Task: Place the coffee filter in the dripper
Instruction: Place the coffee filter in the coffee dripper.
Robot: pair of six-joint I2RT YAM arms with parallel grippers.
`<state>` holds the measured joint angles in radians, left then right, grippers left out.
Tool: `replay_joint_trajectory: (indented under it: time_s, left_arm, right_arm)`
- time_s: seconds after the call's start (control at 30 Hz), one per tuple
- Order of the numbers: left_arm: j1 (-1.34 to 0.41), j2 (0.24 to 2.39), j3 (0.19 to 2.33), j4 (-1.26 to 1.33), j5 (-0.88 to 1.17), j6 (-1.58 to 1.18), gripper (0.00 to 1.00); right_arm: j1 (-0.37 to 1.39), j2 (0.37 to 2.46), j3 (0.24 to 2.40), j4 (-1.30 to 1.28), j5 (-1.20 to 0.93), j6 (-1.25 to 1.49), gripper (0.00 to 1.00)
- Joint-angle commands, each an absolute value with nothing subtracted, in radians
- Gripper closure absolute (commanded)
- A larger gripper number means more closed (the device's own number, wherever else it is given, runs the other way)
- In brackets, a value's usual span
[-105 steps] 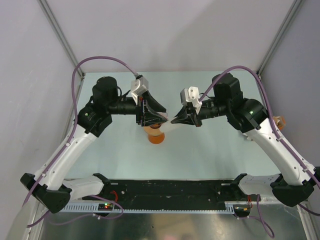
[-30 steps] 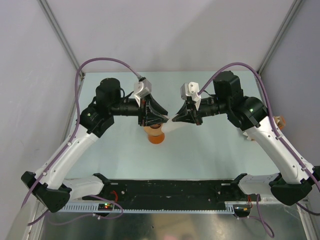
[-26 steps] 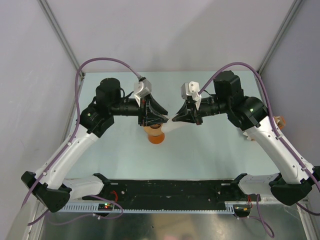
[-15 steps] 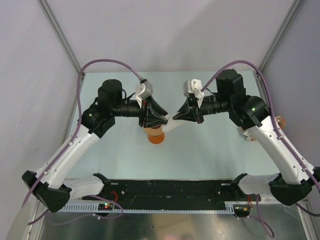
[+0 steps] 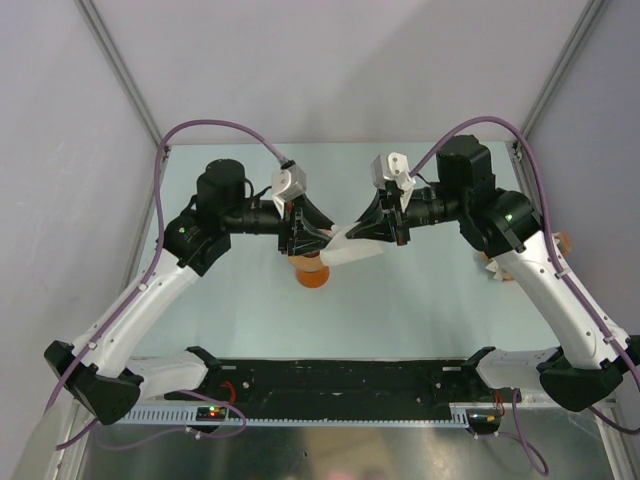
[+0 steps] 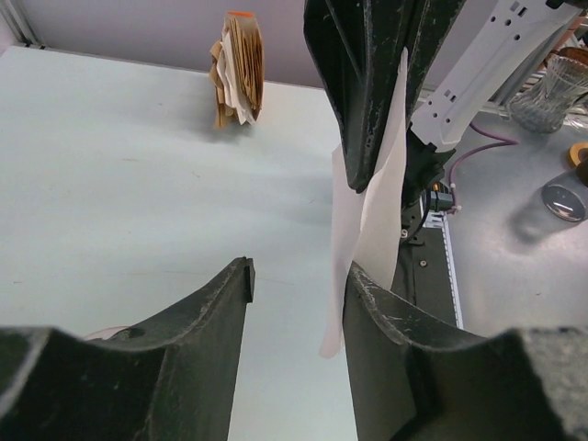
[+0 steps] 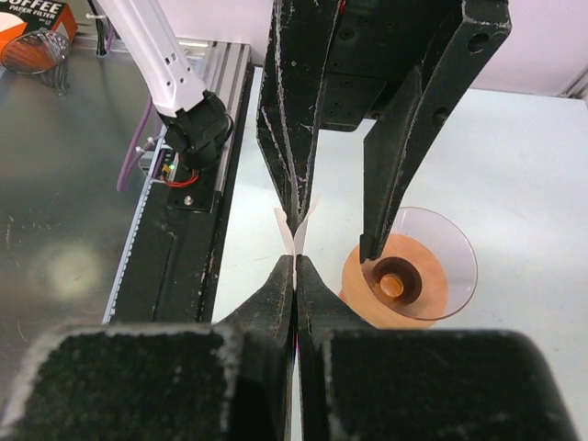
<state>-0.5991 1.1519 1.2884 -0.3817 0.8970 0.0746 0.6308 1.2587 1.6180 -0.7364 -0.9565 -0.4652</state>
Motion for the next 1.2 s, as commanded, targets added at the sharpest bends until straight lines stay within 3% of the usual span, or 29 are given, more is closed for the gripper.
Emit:
replay_joint_trajectory:
  time_s: [0.0, 0.47, 0.67, 0.8, 1.17]
  left_arm:
    - [-0.595, 1.159, 1.32, -0.32, 0.929, 0.105, 0.51]
    - [-0.603, 1.18, 1.285, -0.189, 0.955, 0.048, 0.45]
    - [-0.577, 1.132, 1.148, 0.132, 0.959, -0.12, 0.41]
    - [-0.573, 1.129, 1.118, 0.194, 0.976, -0.14, 0.41]
    - [-0.591, 1.149, 1.147, 0.222, 0.947, -0.195, 0.53]
  right_arm:
    - [0.629, 1.247, 1.636, -0.654, -0.991, -0.411, 1.0]
    - [0.598, 1.231, 1.592, -0.446, -1.018, -0.239, 1.0]
    - [0.543, 1.215, 1.561, -0.322, -1.073, -0.122, 1.0]
    - [0.53, 1.21, 1.557, -0.291, -1.094, -0.091, 1.0]
    - [0.528, 1.224, 1.56, -0.297, -1.111, -0.085, 1.0]
